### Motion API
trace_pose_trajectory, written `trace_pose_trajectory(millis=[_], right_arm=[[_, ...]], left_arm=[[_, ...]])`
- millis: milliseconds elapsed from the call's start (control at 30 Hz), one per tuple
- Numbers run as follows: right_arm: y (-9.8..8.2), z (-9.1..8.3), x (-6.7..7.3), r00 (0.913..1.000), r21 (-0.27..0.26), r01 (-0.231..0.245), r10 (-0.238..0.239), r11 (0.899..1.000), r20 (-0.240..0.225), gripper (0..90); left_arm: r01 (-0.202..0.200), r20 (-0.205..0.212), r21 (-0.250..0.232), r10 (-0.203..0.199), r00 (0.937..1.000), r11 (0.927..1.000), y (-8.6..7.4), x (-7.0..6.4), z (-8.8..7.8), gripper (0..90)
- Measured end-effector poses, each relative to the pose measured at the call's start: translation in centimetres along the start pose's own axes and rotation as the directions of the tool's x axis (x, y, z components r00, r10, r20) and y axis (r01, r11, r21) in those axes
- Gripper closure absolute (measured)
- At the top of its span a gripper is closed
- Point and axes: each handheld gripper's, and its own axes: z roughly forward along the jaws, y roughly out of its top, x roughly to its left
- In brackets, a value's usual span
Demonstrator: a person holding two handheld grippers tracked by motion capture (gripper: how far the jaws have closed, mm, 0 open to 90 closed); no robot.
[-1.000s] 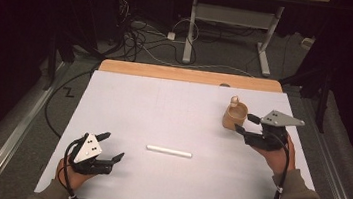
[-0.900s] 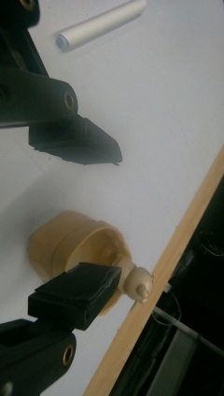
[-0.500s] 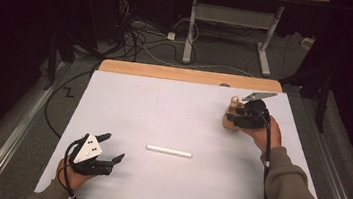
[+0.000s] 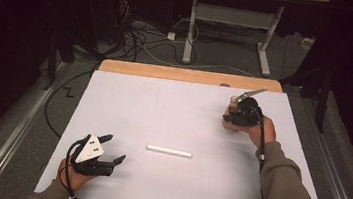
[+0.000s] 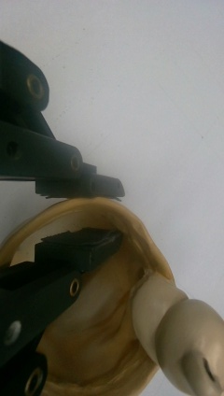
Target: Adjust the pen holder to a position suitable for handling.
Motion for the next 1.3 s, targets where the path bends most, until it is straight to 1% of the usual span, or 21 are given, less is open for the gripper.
trace_pose_trajectory(millis=[33, 167, 267, 367, 400, 467, 533, 600, 667, 733, 800, 833, 867, 933, 967, 1000, 1033, 1067, 1233, 1267, 1300], right_arm=[[0.1, 0.0, -0.1, 0.9999, 0.005, -0.014, 0.014, 1.0, -0.006, 74.6], [0.1, -0.2, 0.0, 0.9999, 0.01, -0.01, 0.01, 1.0, 0.005, 77.3], [0.0, -0.3, -0.1, 0.9996, -0.003, -0.022, 0.022, 1.0, -0.016, 77.7], [0.1, -0.3, 0.5, 0.9994, 0.003, -0.019, 0.019, 1.0, -0.03, 77.9], [0.2, -0.2, 1.3, 0.9992, 0.003, -0.002, 0.002, 1.0, -0.04, 78.0], [0.3, -0.2, 1.7, 0.9992, 0.009, 0.006, -0.006, 1.0, -0.041, 78.1], [0.5, 0.0, 2.9, 0.9978, 0.012, 0.033, -0.032, 0.999, -0.058, 78.1], [0.5, 0.1, 3.3, 0.9973, 0.012, 0.04, -0.039, 0.999, -0.062, 78.0], [0.6, 0.3, 4.7, 0.9958, 0.02, 0.058, -0.056, 0.998, -0.073, 78.0], [0.7, 0.3, 5.2, 0.995, 0.018, 0.064, -0.062, 0.998, -0.078, 77.9], [0.7, 0.5, 6.2, 0.9933, 0.026, 0.088, -0.086, 0.996, -0.077, 77.9], [0.7, 0.6, 7.3, 0.9918, 0.027, 0.102, -0.1, 0.994, -0.08, 77.9], [0.7, 0.6, 7.3, 0.9918, 0.027, 0.102, -0.1, 0.994, -0.08, 77.9], [0.8, 0.7, 8.3, 0.9892, 0.024, 0.115, -0.113, 0.993, -0.094, 77.9], [0.9, 0.9, 9.3, 0.9874, 0.026, 0.126, -0.123, 0.992, -0.099, 77.9], [1.0, 0.9, 9.8, 0.9868, 0.029, 0.137, -0.134, 0.99, -0.091, 78.0], [1.0, 0.9, 9.8, 0.9868, 0.029, 0.137, -0.134, 0.99, -0.091, 78.0], [1.2, 1.1, 10.8, 0.984, 0.032, 0.145, -0.141, 0.989, -0.109, 77.9], [1.5, 1.4, 12.0, 0.9797, 0.031, 0.163, -0.158, 0.986, -0.123, 77.8], [1.6, 1.6, 12.6, 0.9813, 0.028, 0.156, -0.151, 0.987, -0.119, 77.6], [1.6, 1.6, 12.6, 0.9813, 0.028, 0.156, -0.151, 0.987, -0.119, 77.6]], left_arm=[[0.003, 0.002, -0.001, -0.003, 1.0, 1.0, 0.0, 0.0, 0.0, 20.1], [0.001, 0.006, 0.004, -0.001, 1.0, 1.0, 0.0, 0.0, 0.1, 20.1], [-0.001, 0.008, 0.004, 0.001, 1.0, 1.0, 0.0, 0.0, 0.1, 20.1], [-0.001, 0.008, 0.007, 0.001, 1.0, 1.0, 0.0, 0.0, 0.1, 20.1], [-0.002, 0.009, 0.007, 0.001, 1.0, 1.0, 0.0, 0.0, 0.1, 20.1], [0.0, 0.01, 0.007, 0.0, 0.9999, 1.0, 0.0, 0.0, 0.1, 20.1], [-0.002, 0.01, 0.009, 0.002, 0.9999, 1.0, 0.0, 0.0, 0.1, 20.1], [-0.003, 0.012, 0.009, 0.003, 0.9999, 1.0, 0.0, -0.1, 0.1, 20.1], [-0.005, 0.011, 0.01, 0.005, 0.9999, 0.9999, 0.0, -0.1, 0.1, 20.1], [-0.005, 0.012, 0.01, 0.005, 0.9999, 0.9999, 0.0, -0.1, 0.1, 20.1], [-0.006, 0.014, 0.012, 0.006, 0.9999, 0.9999, 0.0, -0.1, 0.1, 20.1], [-0.008, 0.016, 0.014, 0.008, 0.9998, 0.9999, 0.0, -0.1, 0.2, 20.1], [-0.01, 0.017, 0.017, 0.01, 0.9998, 0.9998, 0.0, -0.2, 0.2, 20.1], [-0.012, 0.018, 0.018, 0.011, 0.9998, 0.9998, 0.1, -0.2, 0.2, 20.2], [-0.012, 0.02, 0.019, 0.011, 0.9997, 0.9998, 0.1, -0.3, 0.2, 20.1], [-0.011, 0.02, 0.02, 0.01, 0.9998, 0.9998, 0.1, -0.3, 0.2, 20.1], [-0.01, 0.02, 0.021, 0.01, 0.9998, 0.9997, 0.1, -0.3, 0.2, 20.1], [-0.011, 0.02, 0.023, 0.01, 0.9997, 0.9997, 0.0, -0.3, 0.2, 20.1], [-0.011, 0.023, 0.024, 0.011, 0.9997, 0.9997, 0.0, -0.3, 0.2, 20.1], [-0.011, 0.024, 0.023, 0.01, 0.9997, 0.9997, 0.0, -0.3, 0.2, 20.1], [-0.011, 0.024, 0.023, 0.01, 0.9997, 0.9997, 0.0, -0.3, 0.2, 20.1]])
